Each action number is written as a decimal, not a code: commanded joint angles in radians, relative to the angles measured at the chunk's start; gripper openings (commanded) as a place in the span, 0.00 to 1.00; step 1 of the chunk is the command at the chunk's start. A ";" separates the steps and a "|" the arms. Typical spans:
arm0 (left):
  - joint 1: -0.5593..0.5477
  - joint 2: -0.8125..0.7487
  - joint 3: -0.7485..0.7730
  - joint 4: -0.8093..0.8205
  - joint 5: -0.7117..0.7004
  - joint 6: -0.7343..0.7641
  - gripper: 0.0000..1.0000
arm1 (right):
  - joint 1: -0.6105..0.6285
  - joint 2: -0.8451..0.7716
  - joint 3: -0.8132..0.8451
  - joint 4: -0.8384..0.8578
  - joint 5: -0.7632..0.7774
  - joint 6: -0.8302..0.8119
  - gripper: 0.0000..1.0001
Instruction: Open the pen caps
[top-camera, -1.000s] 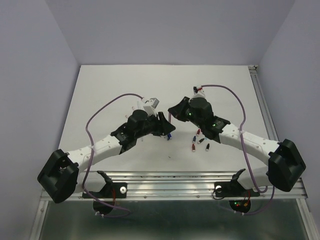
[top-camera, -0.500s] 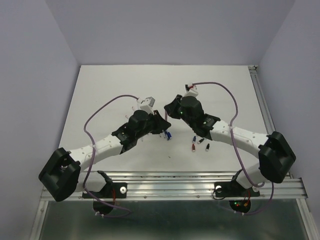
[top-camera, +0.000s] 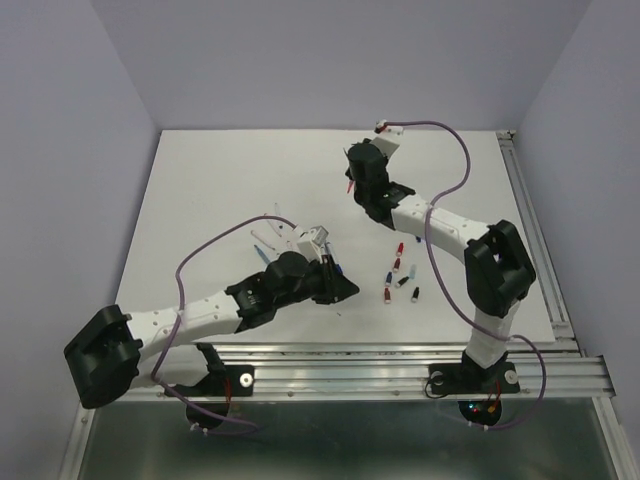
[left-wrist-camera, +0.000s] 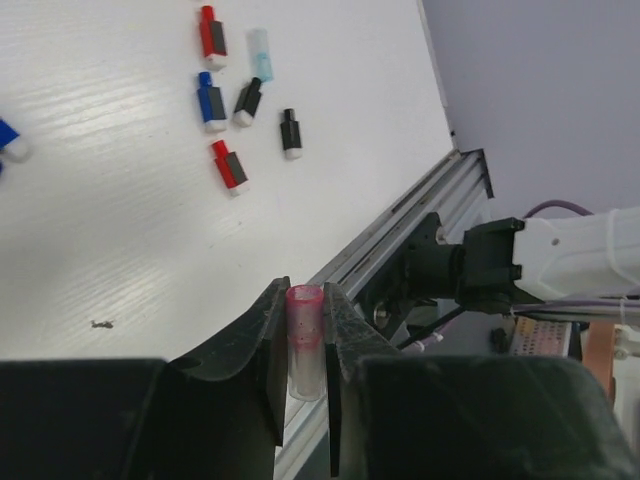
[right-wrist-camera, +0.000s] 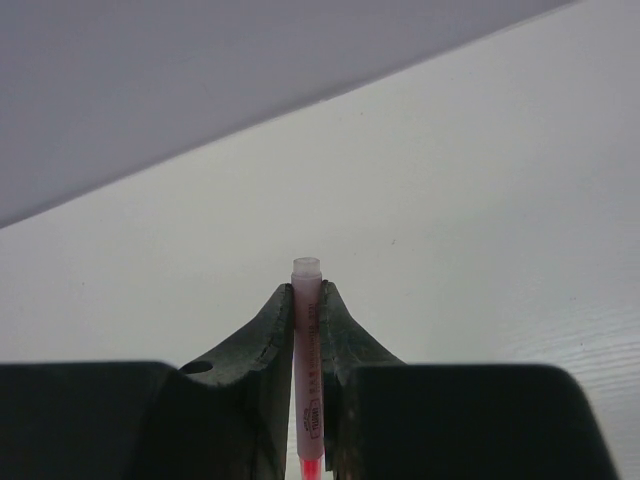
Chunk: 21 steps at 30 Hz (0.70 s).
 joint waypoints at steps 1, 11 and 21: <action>0.001 0.055 0.069 -0.057 -0.096 0.016 0.00 | 0.010 -0.134 -0.067 0.011 0.043 -0.030 0.01; 0.011 0.385 0.324 -0.133 -0.107 0.145 0.12 | 0.010 -0.579 -0.563 -0.194 0.093 0.158 0.01; 0.012 0.643 0.513 -0.199 -0.067 0.172 0.26 | 0.010 -0.809 -0.679 -0.403 0.104 0.255 0.01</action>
